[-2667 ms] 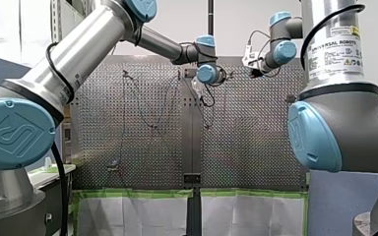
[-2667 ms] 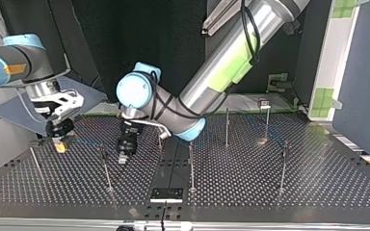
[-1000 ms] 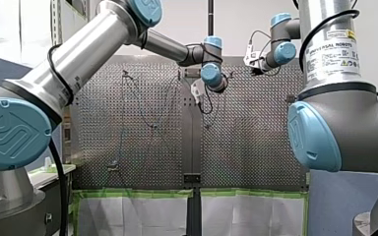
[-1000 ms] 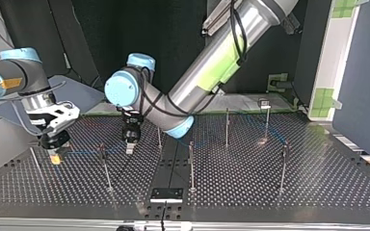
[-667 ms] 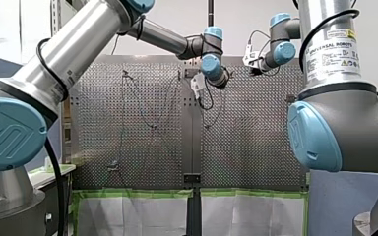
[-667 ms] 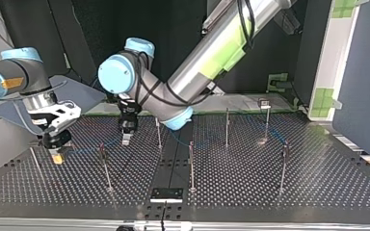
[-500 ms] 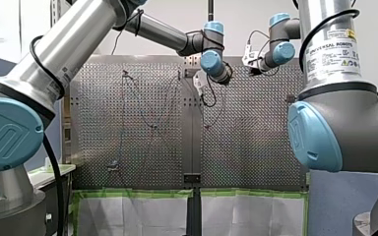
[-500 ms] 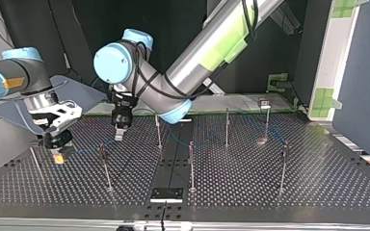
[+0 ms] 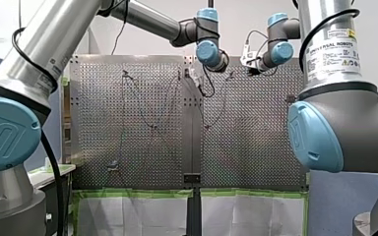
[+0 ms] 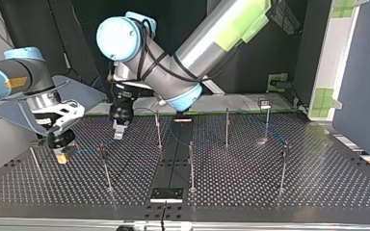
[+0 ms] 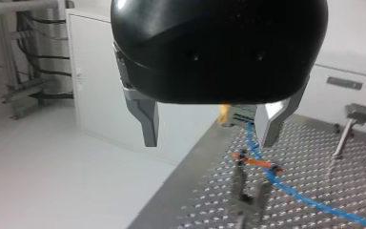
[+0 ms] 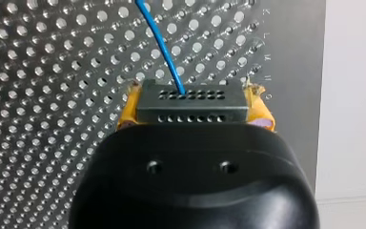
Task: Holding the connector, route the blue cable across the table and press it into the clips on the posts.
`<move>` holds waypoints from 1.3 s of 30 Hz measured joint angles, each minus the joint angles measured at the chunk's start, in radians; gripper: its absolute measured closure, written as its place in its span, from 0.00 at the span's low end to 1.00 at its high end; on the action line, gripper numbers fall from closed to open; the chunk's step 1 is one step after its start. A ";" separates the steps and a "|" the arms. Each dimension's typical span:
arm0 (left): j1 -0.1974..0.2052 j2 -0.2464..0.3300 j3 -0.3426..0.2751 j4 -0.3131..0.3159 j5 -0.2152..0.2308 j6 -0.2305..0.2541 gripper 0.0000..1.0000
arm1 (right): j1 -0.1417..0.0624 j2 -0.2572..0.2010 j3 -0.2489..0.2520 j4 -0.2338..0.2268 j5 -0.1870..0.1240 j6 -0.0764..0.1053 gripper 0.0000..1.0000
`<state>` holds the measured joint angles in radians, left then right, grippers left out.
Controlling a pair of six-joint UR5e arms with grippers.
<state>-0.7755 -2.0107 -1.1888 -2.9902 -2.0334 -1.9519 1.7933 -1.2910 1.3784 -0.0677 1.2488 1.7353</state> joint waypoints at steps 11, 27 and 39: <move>0.001 0.096 -0.096 0.096 -0.027 0.064 0.00 | 0.005 0.000 0.000 0.000 0.000 0.000 1.00; 0.011 0.241 -0.242 0.242 -0.059 0.068 0.00 | 0.008 0.001 0.000 0.000 -0.001 0.000 1.00; 0.019 0.349 -0.349 0.349 -0.060 0.084 0.00 | 0.013 0.001 0.000 0.001 -0.006 0.000 1.00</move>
<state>-0.7563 -1.6619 -1.5377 -2.6414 -2.0933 -1.8674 1.8058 -1.2897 1.3784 -0.0668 1.2427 1.7352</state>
